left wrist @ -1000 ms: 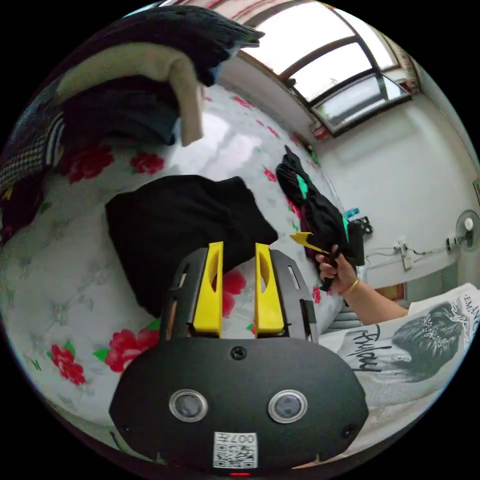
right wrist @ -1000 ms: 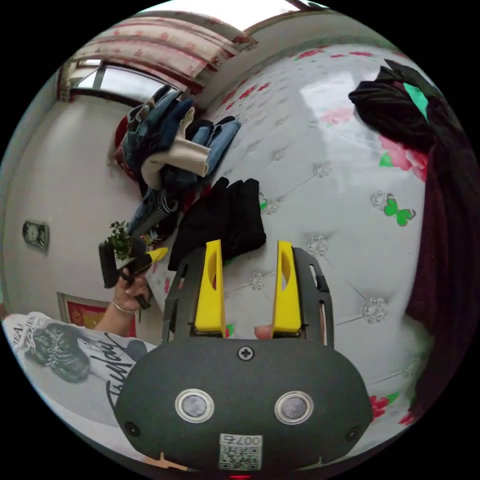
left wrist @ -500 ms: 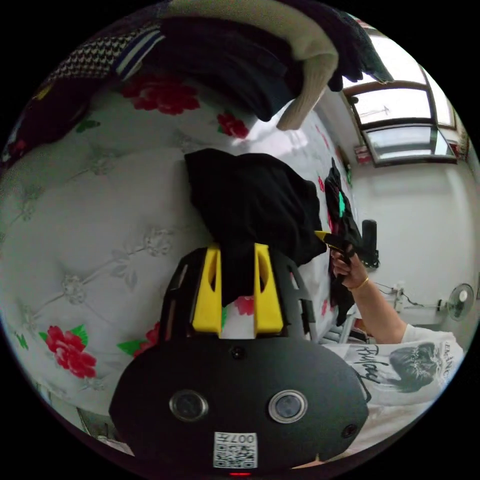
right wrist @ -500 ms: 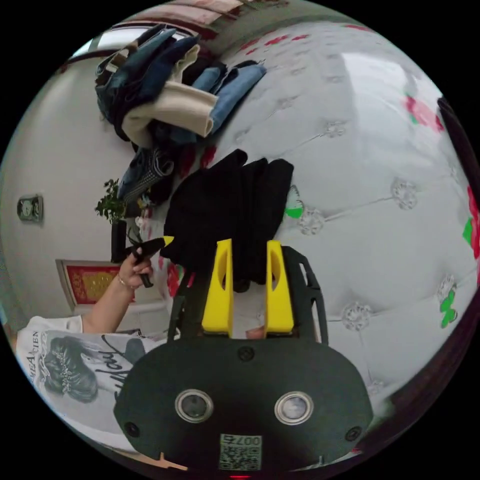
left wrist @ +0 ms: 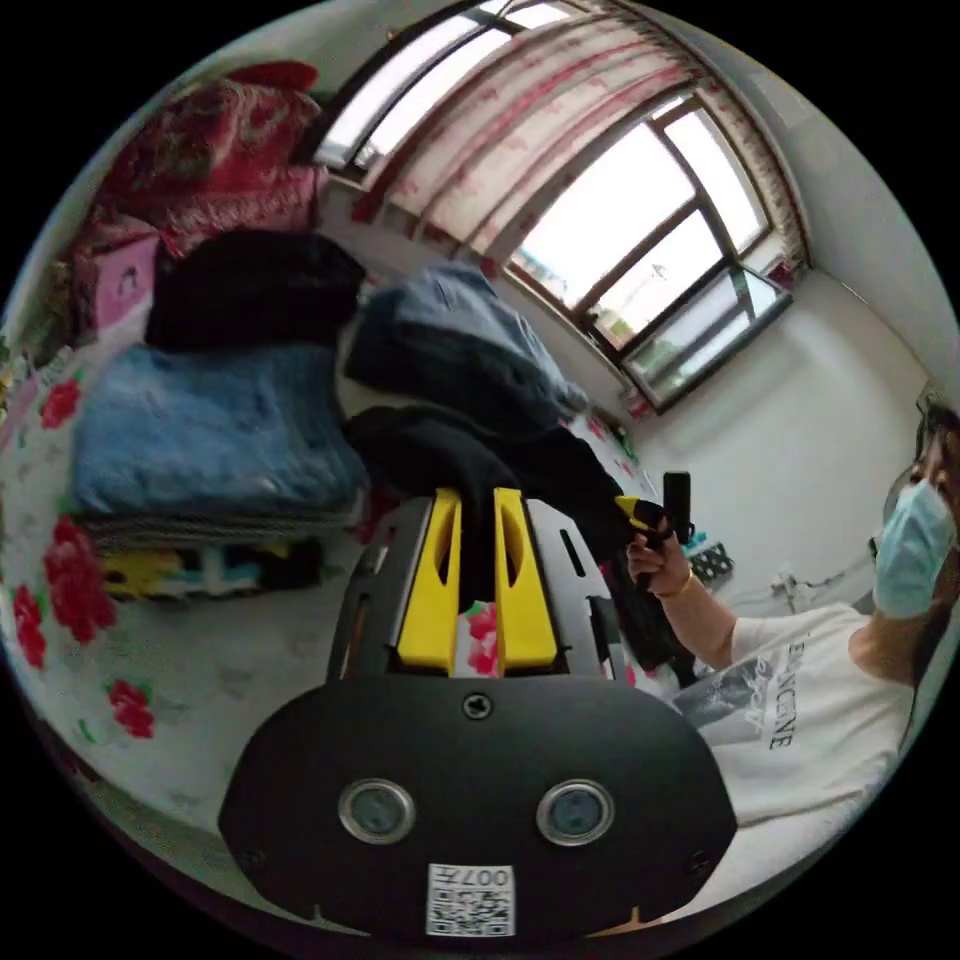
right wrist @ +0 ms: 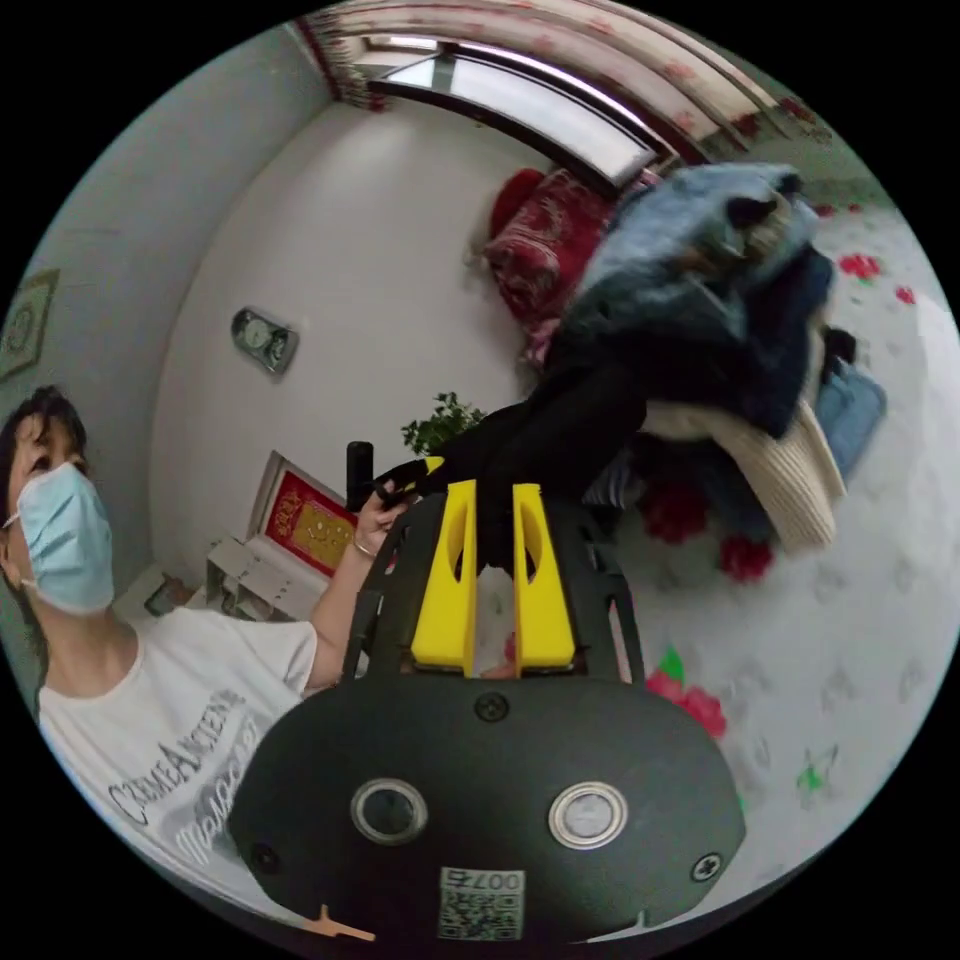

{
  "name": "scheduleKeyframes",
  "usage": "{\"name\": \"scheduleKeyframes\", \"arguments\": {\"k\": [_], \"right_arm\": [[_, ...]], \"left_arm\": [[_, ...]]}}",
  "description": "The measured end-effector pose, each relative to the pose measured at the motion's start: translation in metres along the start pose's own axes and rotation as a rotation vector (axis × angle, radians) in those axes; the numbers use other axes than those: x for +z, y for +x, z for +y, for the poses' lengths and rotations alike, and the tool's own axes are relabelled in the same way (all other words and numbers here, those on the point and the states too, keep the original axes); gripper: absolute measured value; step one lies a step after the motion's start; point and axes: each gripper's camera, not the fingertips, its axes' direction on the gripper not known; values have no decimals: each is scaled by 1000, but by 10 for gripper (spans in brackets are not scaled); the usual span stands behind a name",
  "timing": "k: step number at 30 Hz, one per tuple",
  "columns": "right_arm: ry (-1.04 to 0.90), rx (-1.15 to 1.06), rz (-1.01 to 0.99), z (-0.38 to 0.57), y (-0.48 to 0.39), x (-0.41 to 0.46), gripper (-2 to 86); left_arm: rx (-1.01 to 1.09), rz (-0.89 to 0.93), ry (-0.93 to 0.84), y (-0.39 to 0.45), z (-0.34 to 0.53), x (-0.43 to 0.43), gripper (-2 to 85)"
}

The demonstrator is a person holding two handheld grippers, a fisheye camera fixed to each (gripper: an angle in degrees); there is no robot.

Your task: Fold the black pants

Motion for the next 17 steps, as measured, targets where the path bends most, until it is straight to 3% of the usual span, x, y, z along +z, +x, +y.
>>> {"name": "scheduleKeyframes", "arguments": {"k": [2, 4, 6, 9, 12, 14, 17], "right_arm": [[38, -26, 9, -46, -25, 41, 63], [4, -46, 73, -63, -31, 73, 65], [-74, -60, 174, -58, -30, 100, 68], [-214, -62, 332, 2, -13, 118, 76], [-382, 30, 488, 106, 17, 96, 82], [-465, 158, 634, 194, 32, 45, 84], [-439, 358, 829, 288, 20, -50, 89]], "left_arm": [[-34, -172, 38, -8, -22, -29, 77], [-171, -465, 19, -28, -26, -43, 84], [-249, -545, -1, -37, -3, -37, 80], [-232, -506, -57, -26, 65, 7, 86], [-205, -488, -266, 2, 153, 83, 86], [-195, -440, -411, 29, 205, 130, 85], [-114, -382, -618, 89, 274, 190, 80]]}}
